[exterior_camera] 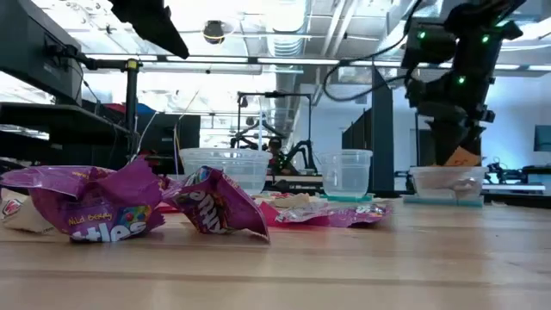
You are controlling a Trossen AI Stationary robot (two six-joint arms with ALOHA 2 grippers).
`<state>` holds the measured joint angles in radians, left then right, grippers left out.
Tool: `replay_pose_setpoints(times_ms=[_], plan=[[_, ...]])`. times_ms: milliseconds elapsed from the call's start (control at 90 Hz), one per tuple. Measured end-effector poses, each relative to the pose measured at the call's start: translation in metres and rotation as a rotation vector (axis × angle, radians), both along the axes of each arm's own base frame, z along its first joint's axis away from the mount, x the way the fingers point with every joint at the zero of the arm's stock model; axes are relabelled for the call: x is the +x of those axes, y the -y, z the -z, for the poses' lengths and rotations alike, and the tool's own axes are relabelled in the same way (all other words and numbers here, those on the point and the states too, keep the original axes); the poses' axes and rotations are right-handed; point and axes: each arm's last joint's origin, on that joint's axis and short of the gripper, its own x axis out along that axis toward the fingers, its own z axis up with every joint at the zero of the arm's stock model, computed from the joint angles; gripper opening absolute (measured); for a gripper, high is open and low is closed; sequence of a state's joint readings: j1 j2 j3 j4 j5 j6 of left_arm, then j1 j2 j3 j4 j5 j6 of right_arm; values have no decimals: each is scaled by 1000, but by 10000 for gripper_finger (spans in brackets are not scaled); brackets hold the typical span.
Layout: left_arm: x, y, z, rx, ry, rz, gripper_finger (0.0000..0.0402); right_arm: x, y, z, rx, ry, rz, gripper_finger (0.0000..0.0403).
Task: Sort candy
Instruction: Adjust the yellow candy
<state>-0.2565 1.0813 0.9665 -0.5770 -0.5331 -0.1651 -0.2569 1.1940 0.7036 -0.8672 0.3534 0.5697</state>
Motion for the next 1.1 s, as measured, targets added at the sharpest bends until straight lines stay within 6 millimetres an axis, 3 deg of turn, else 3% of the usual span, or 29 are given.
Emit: replay_pose_setpoints(times_ms=[156, 322, 533, 844, 1100], plan=[[0, 0, 0, 0, 0, 0, 114, -2, 1, 3, -39, -75, 7, 90], [0, 0, 0, 4, -1, 2, 114, -4, 0, -9, -71, -102, 6, 10], [0, 0, 0, 3, 0, 2, 114, 2, -3, -22, -87, -85, -16, 4], [0, 0, 0, 3, 0, 2, 114, -7, 2, -50, -284, -192, 108, 1], [0, 0, 0, 2, 2, 1, 114, -8, 14, -29, -277, -138, 184, 7]])
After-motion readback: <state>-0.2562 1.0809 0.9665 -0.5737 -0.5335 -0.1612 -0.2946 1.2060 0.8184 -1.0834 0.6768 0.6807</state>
